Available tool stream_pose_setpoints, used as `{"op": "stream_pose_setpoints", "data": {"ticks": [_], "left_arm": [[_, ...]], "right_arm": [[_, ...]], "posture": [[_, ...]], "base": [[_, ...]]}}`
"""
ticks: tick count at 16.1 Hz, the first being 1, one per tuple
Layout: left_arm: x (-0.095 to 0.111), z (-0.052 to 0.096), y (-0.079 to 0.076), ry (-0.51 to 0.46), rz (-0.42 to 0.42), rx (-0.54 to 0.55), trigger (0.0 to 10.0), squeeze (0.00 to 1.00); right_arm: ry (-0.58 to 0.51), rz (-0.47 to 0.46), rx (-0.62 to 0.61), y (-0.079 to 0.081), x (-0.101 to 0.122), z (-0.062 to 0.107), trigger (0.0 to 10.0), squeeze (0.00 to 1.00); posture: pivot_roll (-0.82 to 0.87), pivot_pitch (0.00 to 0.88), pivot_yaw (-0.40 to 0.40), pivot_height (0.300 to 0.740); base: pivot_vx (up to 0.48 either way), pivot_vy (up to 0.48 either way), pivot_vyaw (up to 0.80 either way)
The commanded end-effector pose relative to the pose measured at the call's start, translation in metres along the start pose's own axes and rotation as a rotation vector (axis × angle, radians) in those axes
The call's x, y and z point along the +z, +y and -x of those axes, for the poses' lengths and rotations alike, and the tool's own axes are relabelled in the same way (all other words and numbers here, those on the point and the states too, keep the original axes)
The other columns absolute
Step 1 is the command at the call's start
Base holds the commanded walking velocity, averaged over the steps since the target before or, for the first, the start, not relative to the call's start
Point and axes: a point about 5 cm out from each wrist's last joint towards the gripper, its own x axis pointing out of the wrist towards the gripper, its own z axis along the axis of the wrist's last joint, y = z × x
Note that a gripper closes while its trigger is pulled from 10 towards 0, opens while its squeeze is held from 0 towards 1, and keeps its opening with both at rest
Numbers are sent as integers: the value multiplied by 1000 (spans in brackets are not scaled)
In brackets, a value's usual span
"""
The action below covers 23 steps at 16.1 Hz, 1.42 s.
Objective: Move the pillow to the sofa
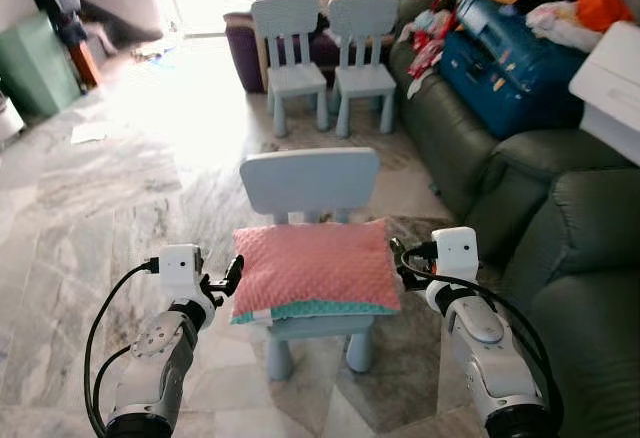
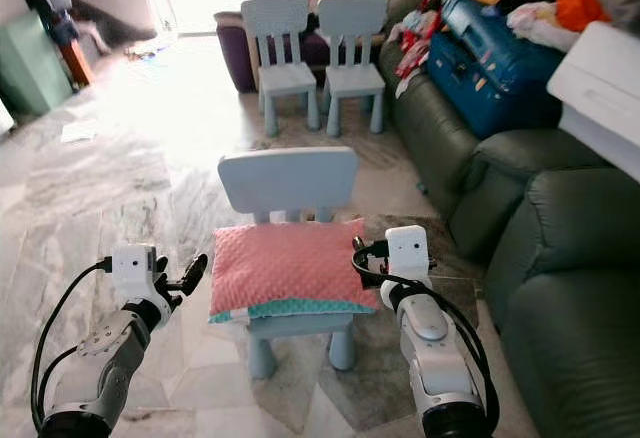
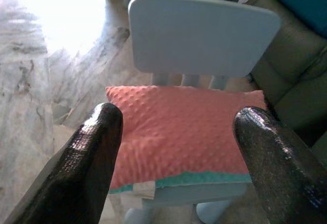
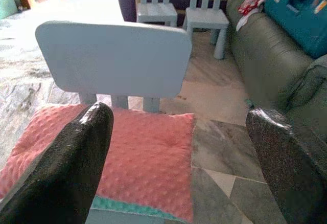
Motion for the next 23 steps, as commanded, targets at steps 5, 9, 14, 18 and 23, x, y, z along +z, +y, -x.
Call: {"op": "stream_pose_setpoints", "data": {"ticks": [5,9,14,18,23], "left_arm": [[1,0,1,-6,2,1,10000,0],[2,0,1,-3,0,-1,10000,0],[1,1,2,7,-2,2,10000,0],[3,1,4,-3,-5,3,10000,0],[3,1,10,2,-47,75,10000,0]], "right_arm": [[-11,6,6,2,3,-1,10000,0],[-7,2,6,2,2,0,10000,0],[-4,2,4,2,1,0,10000,0],[-2,1,2,3,0,1,10000,0],[-3,-18,4,2,-2,3,10000,0]], "posture": [[-138,0,26,740],[-137,0,29,740],[-137,0,33,740],[-138,0,37,740],[-135,0,33,740]], "base": [[404,0,0],[395,0,0],[149,0,0],[0,0,0],[0,0,0]]}}
